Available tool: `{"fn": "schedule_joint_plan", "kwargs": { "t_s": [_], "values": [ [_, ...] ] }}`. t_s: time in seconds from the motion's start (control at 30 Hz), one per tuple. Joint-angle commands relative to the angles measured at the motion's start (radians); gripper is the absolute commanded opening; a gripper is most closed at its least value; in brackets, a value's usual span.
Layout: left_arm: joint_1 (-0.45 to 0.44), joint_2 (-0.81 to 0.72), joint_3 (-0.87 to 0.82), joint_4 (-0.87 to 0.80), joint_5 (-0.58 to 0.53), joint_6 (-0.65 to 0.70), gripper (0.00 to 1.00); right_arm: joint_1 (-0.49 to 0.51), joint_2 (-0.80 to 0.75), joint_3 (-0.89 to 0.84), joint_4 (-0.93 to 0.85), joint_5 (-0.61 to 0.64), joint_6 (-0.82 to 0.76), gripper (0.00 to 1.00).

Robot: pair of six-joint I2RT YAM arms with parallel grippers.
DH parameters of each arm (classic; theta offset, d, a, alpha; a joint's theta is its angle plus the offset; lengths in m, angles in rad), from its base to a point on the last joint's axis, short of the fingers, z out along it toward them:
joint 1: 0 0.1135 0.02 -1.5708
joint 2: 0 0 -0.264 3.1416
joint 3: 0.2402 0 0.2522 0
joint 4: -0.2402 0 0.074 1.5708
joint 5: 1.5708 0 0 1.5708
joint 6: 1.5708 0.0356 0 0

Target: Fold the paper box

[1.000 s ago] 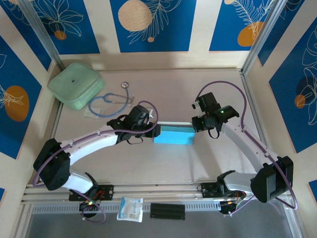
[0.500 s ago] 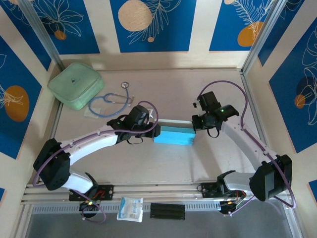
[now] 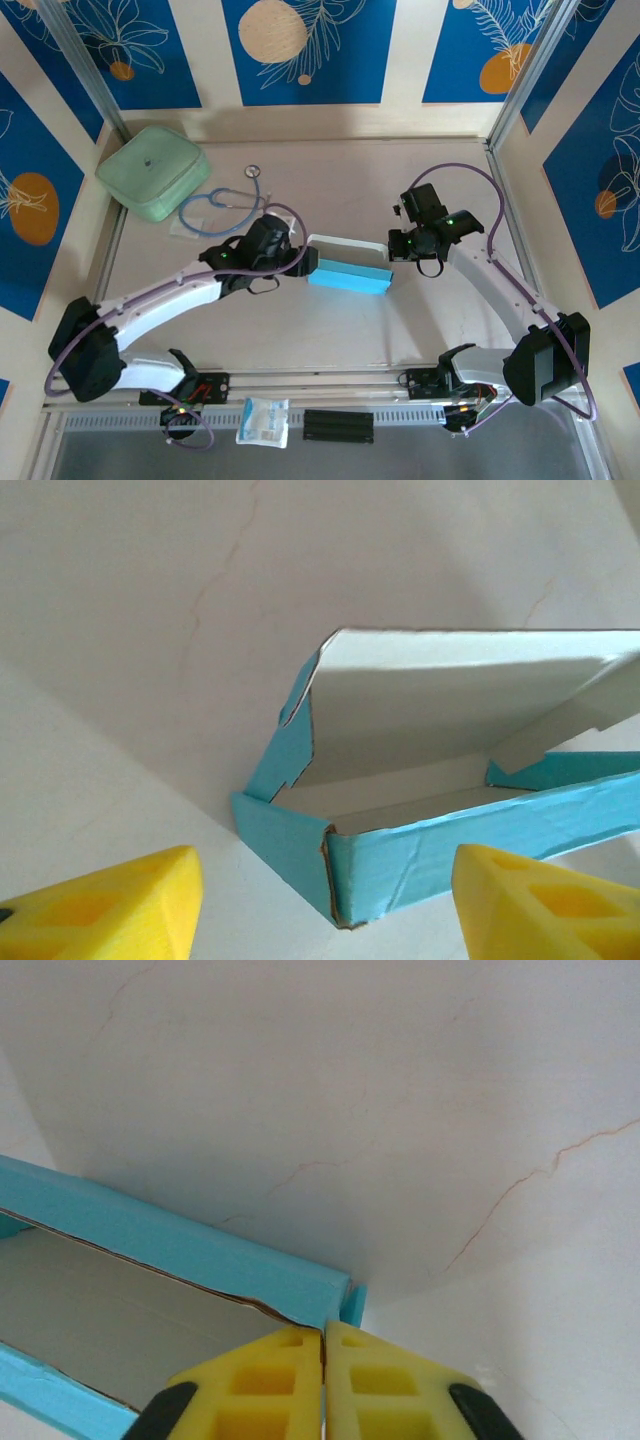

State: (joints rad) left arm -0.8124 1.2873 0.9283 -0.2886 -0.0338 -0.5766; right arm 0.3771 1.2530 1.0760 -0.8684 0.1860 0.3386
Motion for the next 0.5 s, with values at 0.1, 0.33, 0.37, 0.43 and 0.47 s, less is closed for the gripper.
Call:
{"fn": "schedule_joint_plan", "kwargs": {
  "t_s": [0.1, 0.33, 0.37, 0.43, 0.47],
  "values": [
    [-0.007, -0.065, 0.104, -0.148, -0.009, 0.499, 0.68, 0.011, -0.052, 0.035, -0.061, -0.061, -0.081, 0.33],
    [0.050, 0.153, 0.504, -0.485, 0.355, 0.987, 0.75, 0.024, -0.156, 0.032, -0.112, -0.124, -0.087, 0.74],
    [0.053, 0.210, 0.568, -0.532, 0.372, 1.028, 0.76, 0.028, -0.181, 0.020, -0.115, -0.152, -0.099, 0.88],
    [0.057, 0.287, 0.680, -0.601, 0.416, 1.071, 0.78, 0.036, -0.226, -0.014, -0.104, -0.175, -0.103, 0.99],
    [0.058, 0.314, 0.714, -0.606, 0.428, 1.056, 0.78, 0.032, -0.243, -0.032, -0.092, -0.168, -0.093, 0.99]
  ]
}}
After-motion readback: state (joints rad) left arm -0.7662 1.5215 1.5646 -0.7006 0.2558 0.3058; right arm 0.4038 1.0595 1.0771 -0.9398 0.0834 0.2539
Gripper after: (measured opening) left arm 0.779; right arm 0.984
